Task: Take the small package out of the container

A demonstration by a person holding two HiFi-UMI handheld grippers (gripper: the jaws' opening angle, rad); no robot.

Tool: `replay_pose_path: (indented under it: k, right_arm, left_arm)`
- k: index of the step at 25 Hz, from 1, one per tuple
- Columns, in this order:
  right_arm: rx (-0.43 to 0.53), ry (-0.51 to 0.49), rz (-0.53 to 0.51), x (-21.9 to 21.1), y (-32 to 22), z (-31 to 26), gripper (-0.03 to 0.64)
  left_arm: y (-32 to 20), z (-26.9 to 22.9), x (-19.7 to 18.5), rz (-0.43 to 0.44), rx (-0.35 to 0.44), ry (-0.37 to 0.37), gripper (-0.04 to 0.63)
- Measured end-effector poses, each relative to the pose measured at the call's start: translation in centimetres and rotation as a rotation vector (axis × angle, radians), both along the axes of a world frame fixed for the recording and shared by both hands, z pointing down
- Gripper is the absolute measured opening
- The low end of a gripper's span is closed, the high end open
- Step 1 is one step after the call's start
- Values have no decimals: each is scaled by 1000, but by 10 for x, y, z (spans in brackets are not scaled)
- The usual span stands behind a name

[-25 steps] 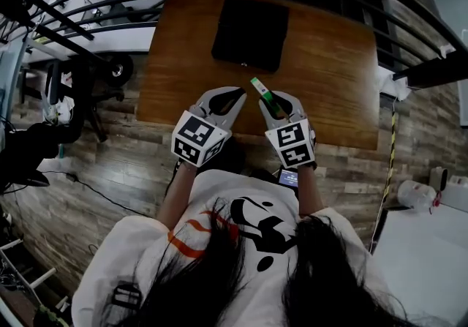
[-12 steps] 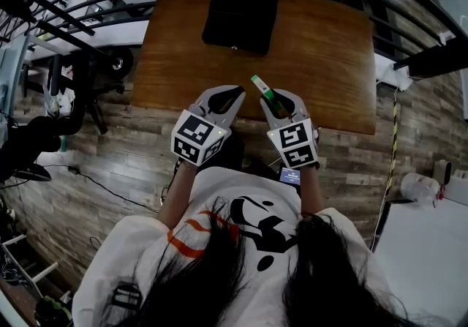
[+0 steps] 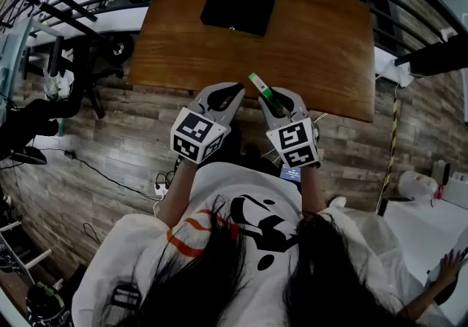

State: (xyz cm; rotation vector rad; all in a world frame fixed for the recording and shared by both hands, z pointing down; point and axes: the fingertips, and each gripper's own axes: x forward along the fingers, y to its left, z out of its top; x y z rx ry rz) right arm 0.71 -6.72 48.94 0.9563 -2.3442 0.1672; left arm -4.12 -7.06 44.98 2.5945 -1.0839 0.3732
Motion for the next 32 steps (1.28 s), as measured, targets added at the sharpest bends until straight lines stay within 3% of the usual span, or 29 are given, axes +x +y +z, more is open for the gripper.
replay_pose_path:
  k: [16, 32]
  right_arm:
    - [1, 29, -46, 31, 70, 7, 121]
    - [13, 20, -36, 51, 78, 1, 121]
  left_arm:
    - [63, 5, 21, -41, 17, 16, 0]
    - [70, -3, 39, -17, 47, 14, 0]
